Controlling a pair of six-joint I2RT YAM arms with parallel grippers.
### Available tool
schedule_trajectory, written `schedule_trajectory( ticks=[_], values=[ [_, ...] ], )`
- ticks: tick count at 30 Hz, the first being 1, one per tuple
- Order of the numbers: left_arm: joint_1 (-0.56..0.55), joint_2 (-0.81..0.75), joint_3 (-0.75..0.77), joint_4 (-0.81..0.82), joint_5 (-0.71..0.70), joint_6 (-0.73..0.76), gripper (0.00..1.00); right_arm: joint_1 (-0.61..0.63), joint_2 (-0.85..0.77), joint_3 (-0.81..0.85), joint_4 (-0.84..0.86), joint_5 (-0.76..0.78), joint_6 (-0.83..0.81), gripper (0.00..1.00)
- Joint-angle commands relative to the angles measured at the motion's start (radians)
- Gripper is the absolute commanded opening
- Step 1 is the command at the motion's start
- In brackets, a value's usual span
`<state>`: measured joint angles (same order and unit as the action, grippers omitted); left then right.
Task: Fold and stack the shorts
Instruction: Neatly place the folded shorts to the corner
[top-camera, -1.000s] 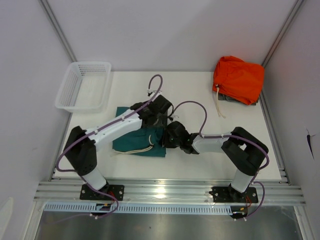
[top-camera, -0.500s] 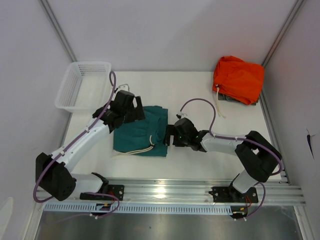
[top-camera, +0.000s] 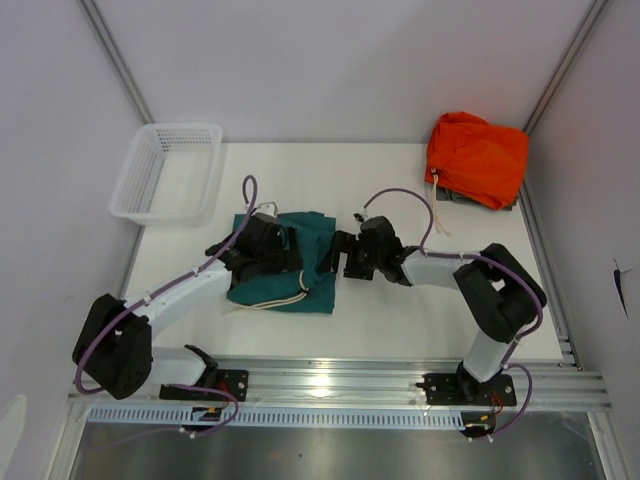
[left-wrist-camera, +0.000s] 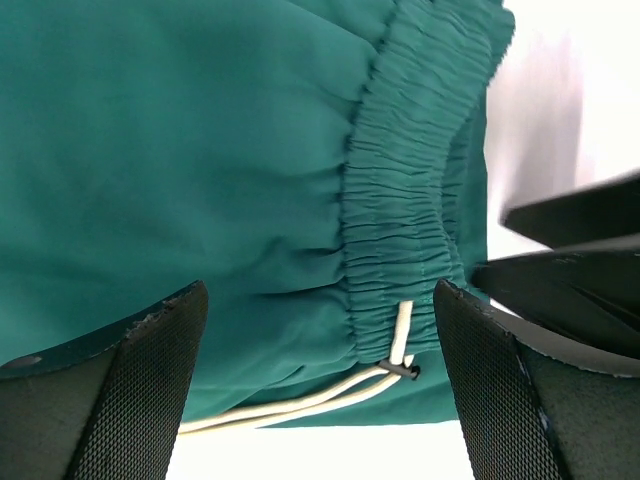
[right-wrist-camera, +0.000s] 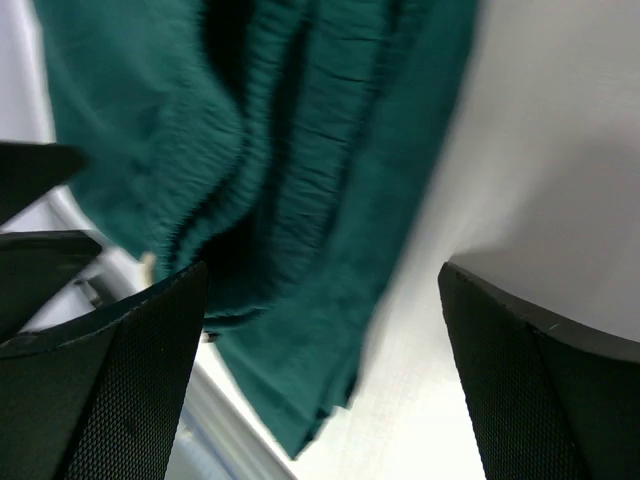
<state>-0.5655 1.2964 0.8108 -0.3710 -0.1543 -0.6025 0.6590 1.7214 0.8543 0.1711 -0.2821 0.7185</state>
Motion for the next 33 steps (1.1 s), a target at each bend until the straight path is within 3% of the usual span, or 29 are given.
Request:
schedule_trajectory(
  ticks=[1,7,15,22,29,33],
  values=[
    [-0.016,0.026,-0.035,0.106,-0.008,-0.016,0.95,-0.015,0.078,0.016,0.137,-0.115,0.044,0.99],
    [-0.017,0.040,-0.108,0.171,-0.031,-0.045,0.93,-0.033,0.190,0.008,0.319,-0.152,0.094,1.00],
    [-0.105,0.102,-0.223,0.443,-0.004,0.010,0.89,-0.045,0.297,0.008,0.462,-0.203,0.194,0.99],
    [-0.146,0.156,-0.249,0.563,0.042,0.052,0.88,-0.029,0.349,0.055,0.427,-0.220,0.164,0.97],
    [-0.151,0.092,-0.305,0.616,0.052,0.061,0.89,-0.010,0.388,0.061,0.415,-0.209,0.128,0.64],
    [-0.151,0.089,-0.309,0.627,0.073,0.064,0.89,0.001,0.415,0.069,0.419,-0.207,0.116,0.61]
  ],
)
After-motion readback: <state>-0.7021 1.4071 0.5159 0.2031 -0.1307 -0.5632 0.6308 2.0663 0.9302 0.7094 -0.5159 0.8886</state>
